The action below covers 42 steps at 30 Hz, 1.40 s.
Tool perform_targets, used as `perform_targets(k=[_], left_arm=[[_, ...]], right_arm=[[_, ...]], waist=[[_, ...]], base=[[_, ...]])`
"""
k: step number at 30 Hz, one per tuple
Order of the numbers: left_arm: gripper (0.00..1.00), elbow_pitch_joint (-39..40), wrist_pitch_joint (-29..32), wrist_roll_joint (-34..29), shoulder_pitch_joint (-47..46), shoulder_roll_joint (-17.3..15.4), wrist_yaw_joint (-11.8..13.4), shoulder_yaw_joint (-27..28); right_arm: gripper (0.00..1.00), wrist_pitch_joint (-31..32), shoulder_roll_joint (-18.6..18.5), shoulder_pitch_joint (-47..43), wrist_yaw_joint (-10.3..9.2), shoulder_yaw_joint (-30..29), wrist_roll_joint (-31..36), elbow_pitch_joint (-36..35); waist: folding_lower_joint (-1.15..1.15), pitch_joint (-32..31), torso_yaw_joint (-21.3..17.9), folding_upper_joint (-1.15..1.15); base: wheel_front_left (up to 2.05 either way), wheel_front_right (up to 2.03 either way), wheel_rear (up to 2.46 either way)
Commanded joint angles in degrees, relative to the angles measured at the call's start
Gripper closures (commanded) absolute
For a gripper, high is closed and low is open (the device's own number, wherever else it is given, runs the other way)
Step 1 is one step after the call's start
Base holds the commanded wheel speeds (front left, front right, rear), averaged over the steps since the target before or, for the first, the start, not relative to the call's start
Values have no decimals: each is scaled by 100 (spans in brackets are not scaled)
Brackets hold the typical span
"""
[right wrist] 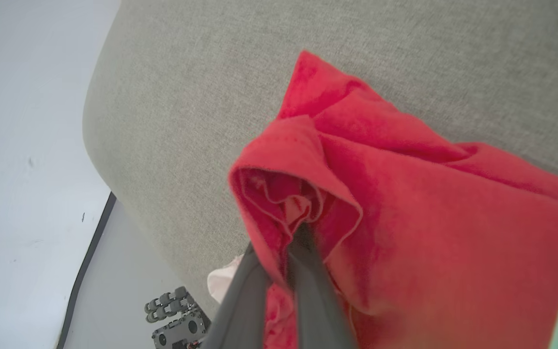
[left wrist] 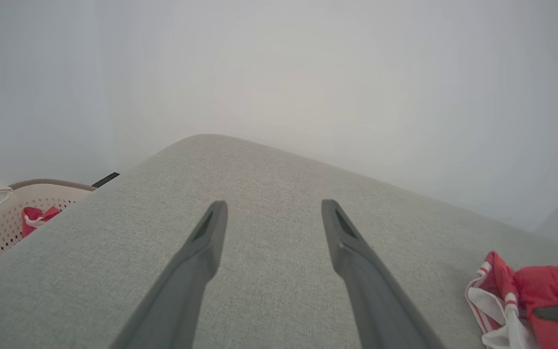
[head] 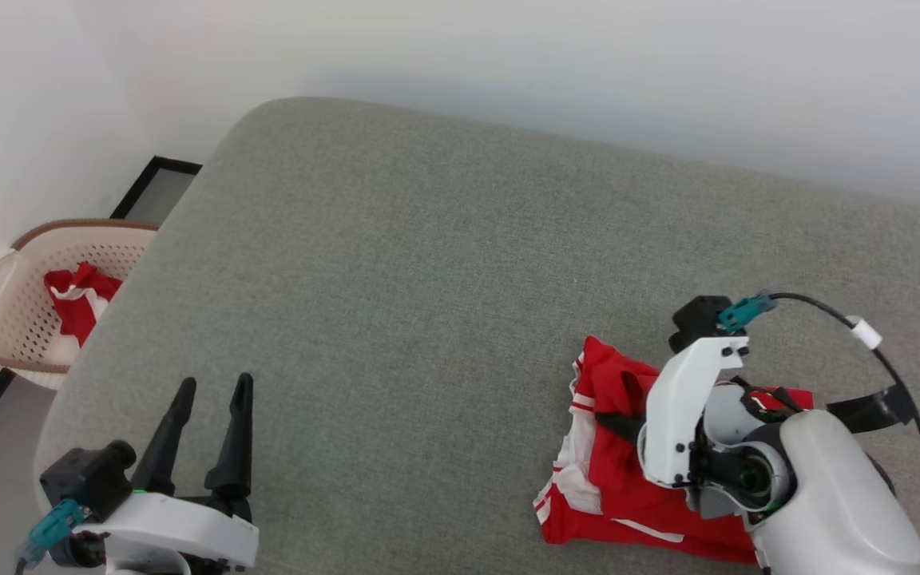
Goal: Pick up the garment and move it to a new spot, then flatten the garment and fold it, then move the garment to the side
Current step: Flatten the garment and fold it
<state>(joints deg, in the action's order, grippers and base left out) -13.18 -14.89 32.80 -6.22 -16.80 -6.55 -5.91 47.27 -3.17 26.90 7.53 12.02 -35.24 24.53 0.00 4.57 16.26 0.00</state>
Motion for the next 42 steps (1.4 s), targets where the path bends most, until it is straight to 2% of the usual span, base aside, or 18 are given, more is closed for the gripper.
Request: perform_targets(k=[1, 2, 4, 5, 12, 19, 28, 35, 42], left_arm=[[0, -20, -19, 41, -72, 3, -22, 17], [0, -39, -22, 56, -80, 13, -28, 28], [0, -69, -26, 57, -75, 19, -37, 43], [0, -82, -27, 60, -66, 15, -43, 49], [0, -65, -29, 57, 82, -68, -36, 251], [0, 84, -24, -23, 294, -176, -22, 512], [0, 157, -24, -26, 511, -289, -25, 703], [0, 194, -25, -42, 690, -362, -12, 790], [0, 277, -25, -73, 885, -410, 0, 901]], right_arm=[[100, -124, 20, 105, -9, 73, 1, 123], [100, -234, 21, 159, -9, 102, -47, 235], [43, -395, 29, 253, -9, 239, -97, 429], [0, -463, 31, 293, -9, 282, -196, 483], [0, -694, -44, 524, -9, 643, -587, 290], [0, -1165, -572, 368, -9, 778, -894, -606], [0, -2429, -1443, -224, -9, 553, -1179, -1419], [0, -3461, -2057, -707, -9, 397, -965, -1569], [0, -4681, -2475, -1088, -9, 348, -729, -1523]], waist=[[0, 4, -12, 0], [0, 4, -23, 0], [0, -2, -50, 0], [0, -8, -75, 0], [0, -67, -373, 0], [0, -156, -773, 0], [0, -292, -1313, 0], [0, -416, -1680, 0], [0, -486, -1989, 0]], base=[[0, 0, 0], [0, 0, 0], [0, 0, 0], [0, 0, 0], [0, 0, 0], [0, 0, 0], [0, 0, 0], [0, 0, 0], [0, 0, 0]])
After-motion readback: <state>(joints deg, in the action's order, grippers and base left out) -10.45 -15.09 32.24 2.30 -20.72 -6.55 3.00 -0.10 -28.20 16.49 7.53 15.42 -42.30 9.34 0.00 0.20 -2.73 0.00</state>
